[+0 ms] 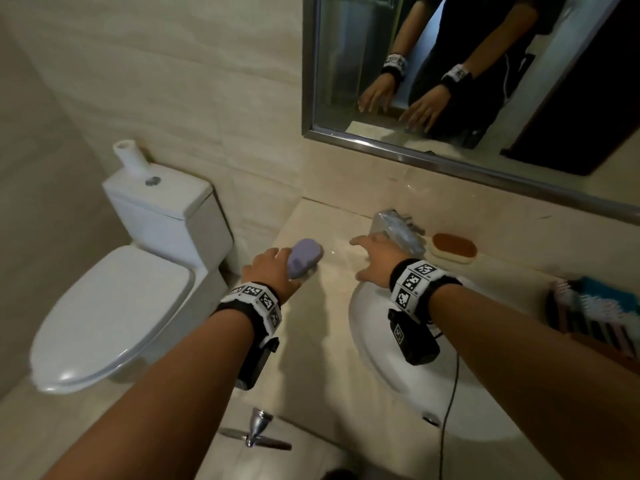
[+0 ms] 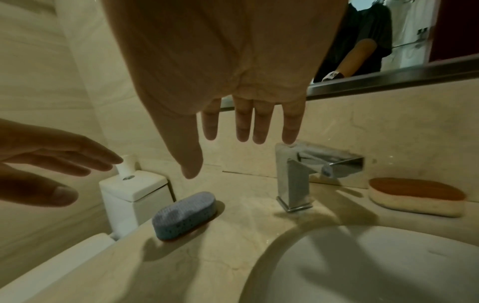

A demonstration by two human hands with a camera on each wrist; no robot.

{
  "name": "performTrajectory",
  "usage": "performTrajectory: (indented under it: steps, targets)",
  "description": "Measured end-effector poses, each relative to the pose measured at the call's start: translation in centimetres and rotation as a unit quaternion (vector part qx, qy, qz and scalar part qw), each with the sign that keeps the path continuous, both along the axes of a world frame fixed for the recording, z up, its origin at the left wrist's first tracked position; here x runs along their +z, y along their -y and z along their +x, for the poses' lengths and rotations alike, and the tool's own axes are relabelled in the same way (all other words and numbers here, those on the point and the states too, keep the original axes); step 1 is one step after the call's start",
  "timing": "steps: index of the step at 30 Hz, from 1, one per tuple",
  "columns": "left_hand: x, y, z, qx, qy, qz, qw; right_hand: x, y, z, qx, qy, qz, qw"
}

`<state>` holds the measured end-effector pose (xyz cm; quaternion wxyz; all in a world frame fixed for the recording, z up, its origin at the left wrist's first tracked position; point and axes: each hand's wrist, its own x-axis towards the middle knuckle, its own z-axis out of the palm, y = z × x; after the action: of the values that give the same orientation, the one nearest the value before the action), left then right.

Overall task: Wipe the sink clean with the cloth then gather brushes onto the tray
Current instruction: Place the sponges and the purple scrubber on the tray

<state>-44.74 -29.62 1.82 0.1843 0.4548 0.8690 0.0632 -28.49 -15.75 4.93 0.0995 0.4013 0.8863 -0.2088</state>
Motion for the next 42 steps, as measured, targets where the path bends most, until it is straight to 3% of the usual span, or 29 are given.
performTrajectory:
  steps: [11,16,25,34,42]
  targets:
    - [-5.4,-4.4,-5.1,0.034,0.048,-0.051,0.997,-7.2,-5.0,-9.2,0.055,0.032,-0.049,0.997]
    - [-8.2,-6.0,-6.4,0.044,0.107,-0.053,0.992,-9.7,-6.2,-11.3,0.057,0.050,-0.076,0.994]
    - [-11.3,-7.4,-7.5,0.027,0.139,-0.047,0.989,-12.8,-5.9,-13.6,0.030,-0.023,-0.103,0.994]
    - [-10.5,-7.3,-7.5,0.022,0.152,0.005,0.988,-11.8,-5.6,-13.5,0.019,-0.013,-0.119,0.993]
    - [-5.3,-5.4,-7.2,-0.011,0.162,0.071,0.984,-7.2,-4.4,-11.9,0.027,-0.008,-0.082,0.996]
